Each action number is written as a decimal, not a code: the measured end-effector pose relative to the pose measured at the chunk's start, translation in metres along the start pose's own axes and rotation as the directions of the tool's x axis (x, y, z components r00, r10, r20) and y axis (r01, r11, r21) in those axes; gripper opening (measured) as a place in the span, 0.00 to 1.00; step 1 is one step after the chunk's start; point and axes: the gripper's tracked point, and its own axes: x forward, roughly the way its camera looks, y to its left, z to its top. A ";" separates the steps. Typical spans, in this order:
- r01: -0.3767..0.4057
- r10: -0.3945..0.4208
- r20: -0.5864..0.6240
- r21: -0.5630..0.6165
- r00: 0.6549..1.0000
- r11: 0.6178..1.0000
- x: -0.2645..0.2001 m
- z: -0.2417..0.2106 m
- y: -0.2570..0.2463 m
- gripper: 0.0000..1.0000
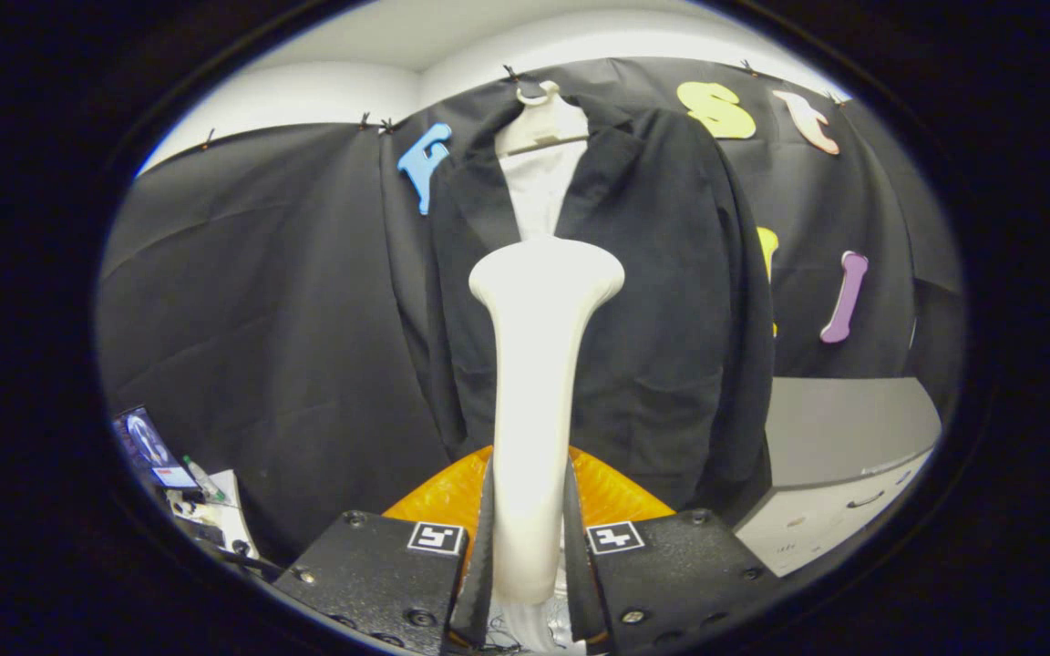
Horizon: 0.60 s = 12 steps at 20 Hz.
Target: Iron the clothes twice with a garment steamer, once on the left side and once on the right side.
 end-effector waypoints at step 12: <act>-0.057 0.064 0.149 -0.051 0.987 0.997 0.049 0.118 0.088 0.36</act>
